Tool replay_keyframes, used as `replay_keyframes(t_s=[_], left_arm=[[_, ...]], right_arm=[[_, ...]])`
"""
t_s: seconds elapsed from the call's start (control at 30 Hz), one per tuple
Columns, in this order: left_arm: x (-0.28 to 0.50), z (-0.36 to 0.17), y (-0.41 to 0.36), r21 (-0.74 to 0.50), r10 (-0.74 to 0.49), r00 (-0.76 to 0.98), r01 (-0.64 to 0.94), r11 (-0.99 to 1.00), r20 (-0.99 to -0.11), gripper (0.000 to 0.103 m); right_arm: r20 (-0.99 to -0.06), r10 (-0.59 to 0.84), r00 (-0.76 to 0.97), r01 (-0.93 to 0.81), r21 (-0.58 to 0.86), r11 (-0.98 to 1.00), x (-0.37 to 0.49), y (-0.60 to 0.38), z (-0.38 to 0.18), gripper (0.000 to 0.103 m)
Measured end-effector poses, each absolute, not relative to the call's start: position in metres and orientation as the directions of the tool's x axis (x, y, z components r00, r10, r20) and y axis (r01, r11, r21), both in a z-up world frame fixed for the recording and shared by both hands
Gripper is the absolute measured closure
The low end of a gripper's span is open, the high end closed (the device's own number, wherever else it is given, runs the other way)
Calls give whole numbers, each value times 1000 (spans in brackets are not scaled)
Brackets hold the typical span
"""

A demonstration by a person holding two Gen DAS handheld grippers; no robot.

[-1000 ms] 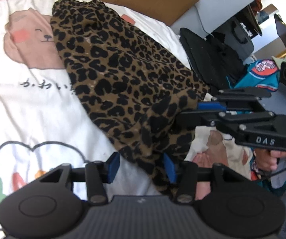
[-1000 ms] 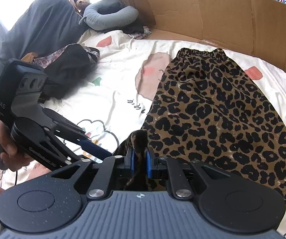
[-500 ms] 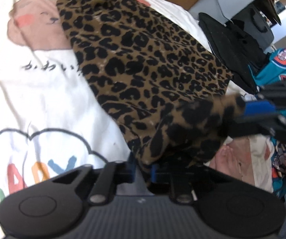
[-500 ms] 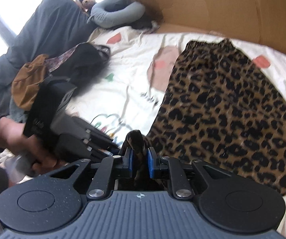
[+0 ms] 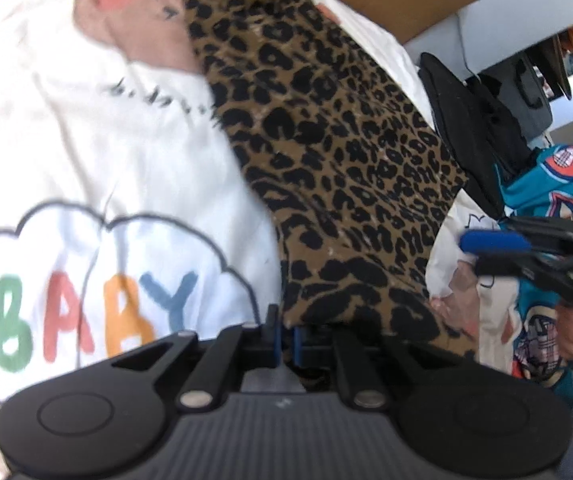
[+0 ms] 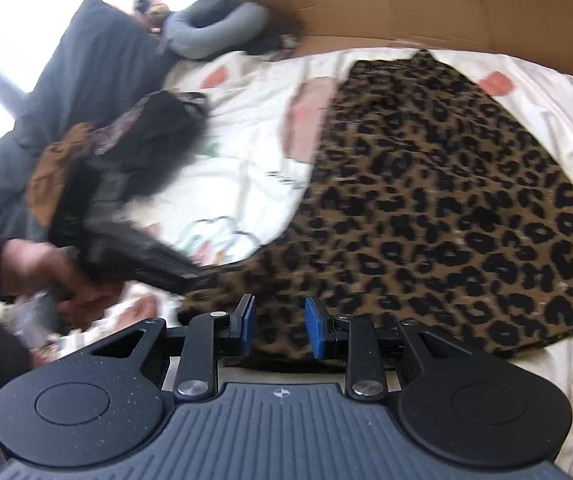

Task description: Fold clothes

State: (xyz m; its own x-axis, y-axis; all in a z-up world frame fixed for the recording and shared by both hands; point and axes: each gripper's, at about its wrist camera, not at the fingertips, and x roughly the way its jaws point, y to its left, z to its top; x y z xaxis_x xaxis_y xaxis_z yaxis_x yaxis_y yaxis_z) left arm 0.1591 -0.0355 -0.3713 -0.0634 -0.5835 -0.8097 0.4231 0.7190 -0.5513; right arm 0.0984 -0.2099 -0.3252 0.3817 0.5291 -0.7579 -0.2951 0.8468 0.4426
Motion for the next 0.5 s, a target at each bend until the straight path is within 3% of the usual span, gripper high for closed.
replay_keyframes(t_s=[0.33,0.5], left_arm=[[165,-370,-13,-546,-561,-97,412,729,-822,99],[171,-353,3,-524,-546,-85,436,732,-833,99]], right_arm=[[-882,244,403,-111,218,970,123,-238,-378,72],[-883,208,422,-61,201,978,126,-250,-384,73]])
